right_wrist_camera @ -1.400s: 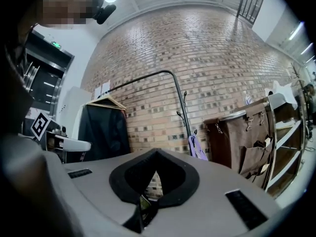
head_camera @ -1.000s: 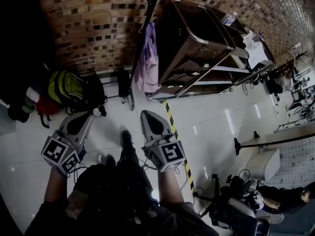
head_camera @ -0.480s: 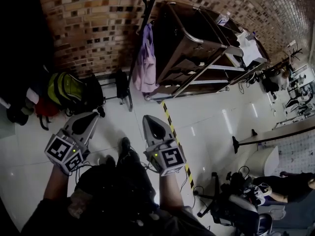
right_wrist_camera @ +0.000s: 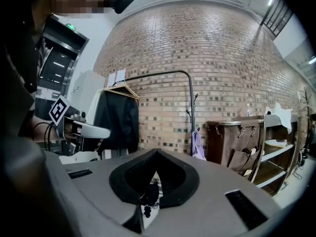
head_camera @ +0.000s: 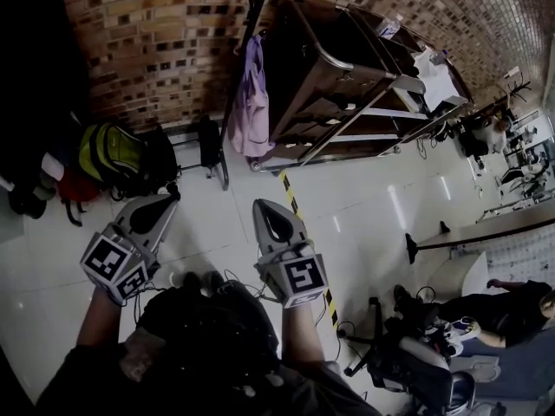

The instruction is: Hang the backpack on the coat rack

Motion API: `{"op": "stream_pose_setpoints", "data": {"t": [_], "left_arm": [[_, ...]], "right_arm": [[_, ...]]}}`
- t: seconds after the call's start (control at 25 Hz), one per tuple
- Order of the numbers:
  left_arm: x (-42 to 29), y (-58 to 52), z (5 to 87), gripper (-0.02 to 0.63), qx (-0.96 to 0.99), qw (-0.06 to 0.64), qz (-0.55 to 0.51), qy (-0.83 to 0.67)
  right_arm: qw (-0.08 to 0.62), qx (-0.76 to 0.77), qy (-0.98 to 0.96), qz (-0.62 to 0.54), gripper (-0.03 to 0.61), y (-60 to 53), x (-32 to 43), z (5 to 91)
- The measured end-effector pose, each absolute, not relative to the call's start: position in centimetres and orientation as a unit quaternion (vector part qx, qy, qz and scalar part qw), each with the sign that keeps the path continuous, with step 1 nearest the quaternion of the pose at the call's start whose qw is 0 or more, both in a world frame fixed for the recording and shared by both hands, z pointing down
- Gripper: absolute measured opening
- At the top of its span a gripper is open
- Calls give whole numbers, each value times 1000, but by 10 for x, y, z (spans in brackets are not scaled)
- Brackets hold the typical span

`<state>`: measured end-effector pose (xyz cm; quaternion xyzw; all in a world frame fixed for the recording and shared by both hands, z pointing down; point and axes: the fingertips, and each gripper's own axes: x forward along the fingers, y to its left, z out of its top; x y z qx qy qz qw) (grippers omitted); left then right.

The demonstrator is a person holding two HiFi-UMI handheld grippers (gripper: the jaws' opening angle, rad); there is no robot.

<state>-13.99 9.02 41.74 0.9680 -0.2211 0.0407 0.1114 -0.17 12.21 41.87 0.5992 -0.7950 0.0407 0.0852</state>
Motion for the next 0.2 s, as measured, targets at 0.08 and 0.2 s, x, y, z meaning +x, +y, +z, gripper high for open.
{"op": "stream_pose_setpoints", "data": {"t": [0.08,0.2], "left_arm": [[-130,93,414,40,973,94,43,-206],[-114,91,410,40,976,81,45,-195]], "right_arm": [[79,602,-794,36,15,120,5,415],[78,604,-792,38,15,117,17,413]]}}
